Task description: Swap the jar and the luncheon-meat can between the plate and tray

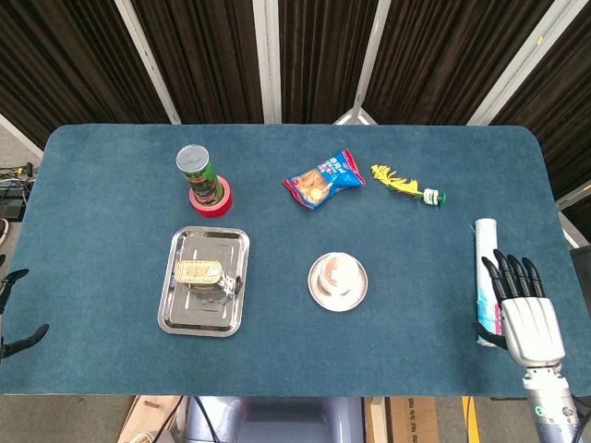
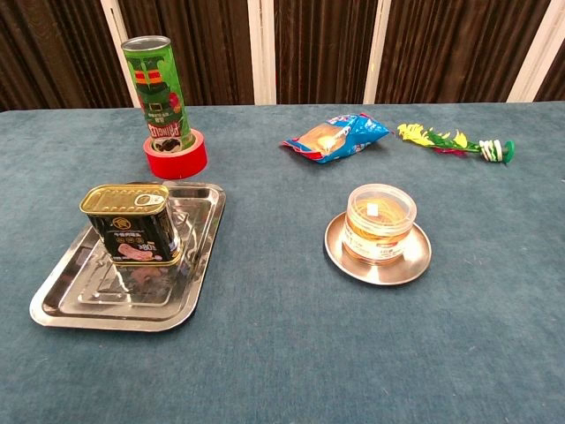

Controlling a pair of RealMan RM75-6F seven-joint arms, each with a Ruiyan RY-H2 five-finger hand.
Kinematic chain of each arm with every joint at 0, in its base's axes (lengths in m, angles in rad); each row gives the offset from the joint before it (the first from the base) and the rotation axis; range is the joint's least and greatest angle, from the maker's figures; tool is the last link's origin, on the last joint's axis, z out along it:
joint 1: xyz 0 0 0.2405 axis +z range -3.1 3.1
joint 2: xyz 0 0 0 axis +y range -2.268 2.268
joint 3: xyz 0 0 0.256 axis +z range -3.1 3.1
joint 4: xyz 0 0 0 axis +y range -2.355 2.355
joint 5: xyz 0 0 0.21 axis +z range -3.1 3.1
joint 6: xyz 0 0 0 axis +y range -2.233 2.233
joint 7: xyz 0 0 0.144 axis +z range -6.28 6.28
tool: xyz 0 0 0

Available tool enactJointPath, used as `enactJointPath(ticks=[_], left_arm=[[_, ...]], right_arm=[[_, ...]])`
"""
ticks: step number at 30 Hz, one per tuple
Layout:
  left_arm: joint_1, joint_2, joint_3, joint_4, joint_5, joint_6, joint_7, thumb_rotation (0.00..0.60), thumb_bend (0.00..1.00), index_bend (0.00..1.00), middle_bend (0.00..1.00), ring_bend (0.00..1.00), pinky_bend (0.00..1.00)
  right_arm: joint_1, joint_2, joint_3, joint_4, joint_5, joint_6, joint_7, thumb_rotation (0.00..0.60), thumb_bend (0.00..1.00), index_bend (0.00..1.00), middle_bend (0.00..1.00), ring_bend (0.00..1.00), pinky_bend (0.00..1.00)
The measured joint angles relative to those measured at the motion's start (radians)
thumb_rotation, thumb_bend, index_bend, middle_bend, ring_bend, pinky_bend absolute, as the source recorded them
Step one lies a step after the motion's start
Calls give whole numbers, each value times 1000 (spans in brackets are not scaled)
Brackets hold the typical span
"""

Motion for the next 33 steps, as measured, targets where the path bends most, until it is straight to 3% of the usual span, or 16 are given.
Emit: enactJointPath(ticks=[17,33], left_arm=[[9,-6,7,-6,25,25,3,600,224,200,0,0,36],[12,-10,5,-8,32,35,3,600,224,200,0,0,36]], right_arm=[[-1,1,1,-13,21,-10,41,600,63,8,7,0,0],[28,19,-28,-63,5,-96,113,600,15,0,7,0,0]])
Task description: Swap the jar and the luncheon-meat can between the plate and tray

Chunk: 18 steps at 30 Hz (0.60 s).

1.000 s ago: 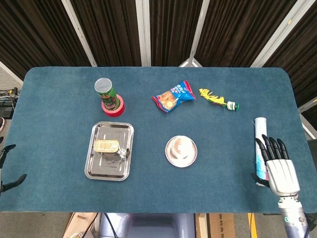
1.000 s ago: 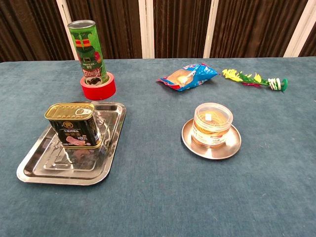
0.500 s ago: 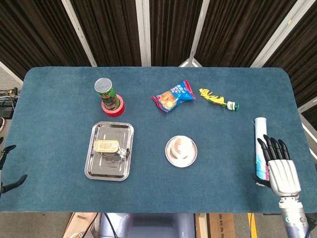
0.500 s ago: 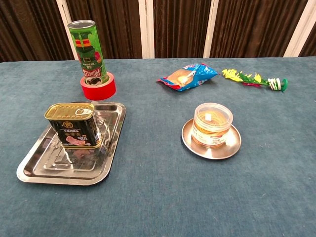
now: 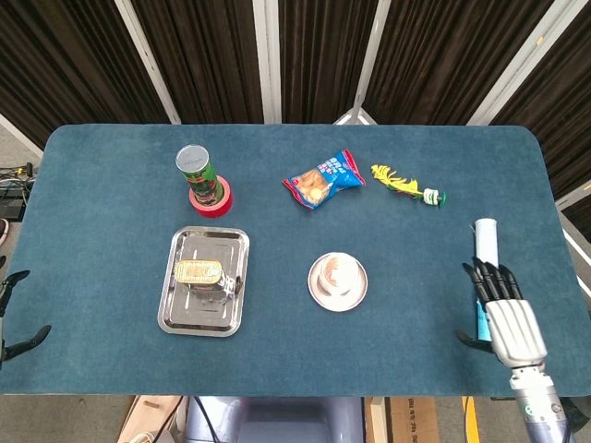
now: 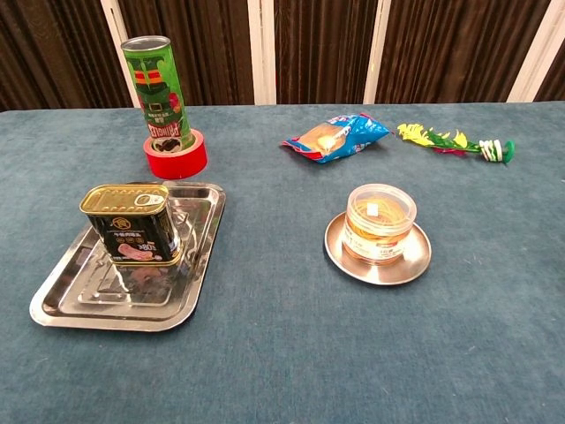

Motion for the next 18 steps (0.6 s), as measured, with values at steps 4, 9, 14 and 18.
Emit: enactJointPath(ticks=[4,9,14,18], left_arm=[[-2,-4,0,2,-1,-4,0,600,224,200,0,0,36],[0,-3,-3,2,-8,-1,-3,600,224,199,0,0,36],[0,0,-7,-4,-27,-8,-2,600,223,197,0,0,37],[-1,5,-11,-9,-43,-15,-3,600,224,197,0,0,37]], right_arm=[[44,10,1,-58,-2,-75,-5,600,15,0,7,0,0],[126,9,38,-145,57,-187,-68,600,15,0,8,0,0],[202,-16,80,-190,165,-280,-150,600,14,0,8,0,0],[274,-56,113,-211,300,-348,-262,600,15,0,8,0,0]])
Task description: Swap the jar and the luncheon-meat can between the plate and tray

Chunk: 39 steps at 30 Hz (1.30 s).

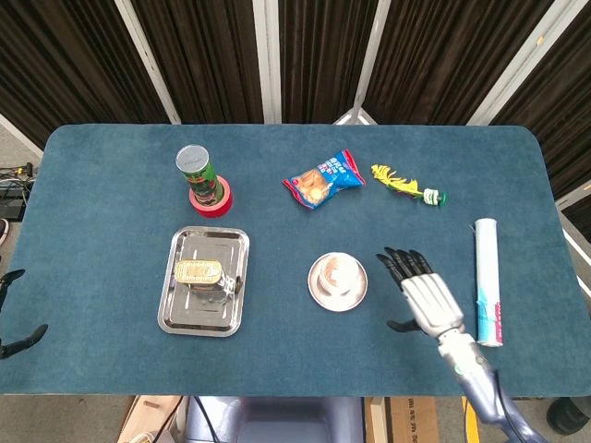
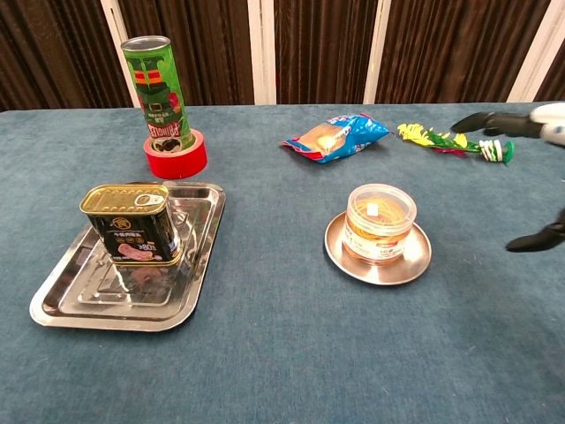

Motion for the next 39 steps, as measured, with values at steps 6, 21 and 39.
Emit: enactJointPath(ticks=[6,21,39], left_arm=[[0,7,-5,-3,-18,-6,0,600,224,196,0,0,37],[1,7,-19,-8,-52,-4,18,600,224,196,0,0,37],[1,4,-23,-13,-64,0,28,600,224,196,0,0,37]], right_arm=[[114,-86,33,13,203,-63,-146,600,14,0,8,0,0],[325,-233,53,199,488,-130,-289,600,15,7,24,10,0],[364,-326,37,333,405,-110,-191,600,15,486,441,414,1]])
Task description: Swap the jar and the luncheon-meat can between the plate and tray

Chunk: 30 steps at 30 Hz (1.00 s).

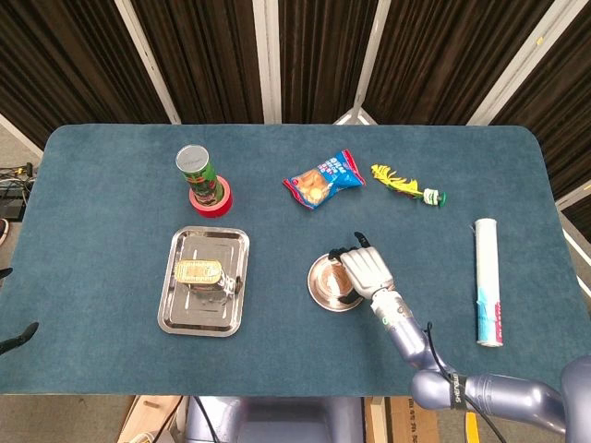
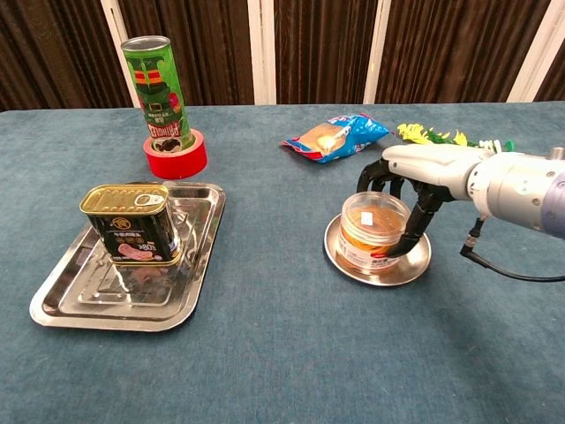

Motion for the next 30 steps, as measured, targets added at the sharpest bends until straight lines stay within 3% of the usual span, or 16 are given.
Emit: enactJointPath(ticks=[10,16,21,24,25,28,30], left_arm=[[4,10,-18,3,-39,0,-20,600,224,196,0,0,37],[2,16,-33,9,-70,-6,-29,600,224,196,0,0,37],[-3,21,-45,15,-96,-17,-29,600,224,196,0,0,37],[-4,25,-49,16,-107,-21,-33,600,224,196,0,0,37],[-4,26,-49,16,-109,-22,-34,600,224,196,0,0,37],[-5,30,-49,18,-112,-28,-36,600,224,196,0,0,37],[-6,32,-48,20,-110,-30,-38,600,224,187,0,0,37]], right_arm=[[80,-29,88,6,-2,22,-9,600,15,501,441,413,1],[167,-64,134,30,86,6,-65,600,15,501,430,368,0],[226,-127,150,120,141,-14,-84,600,15,490,410,356,0],[251,-173,153,191,158,-29,-81,600,15,395,371,323,0],[258,-186,152,211,161,-35,-80,600,14,317,329,288,0],[280,-228,144,286,173,-59,-77,600,3,51,99,81,0],[292,-247,129,317,199,-83,-87,600,0,0,8,1,0]])
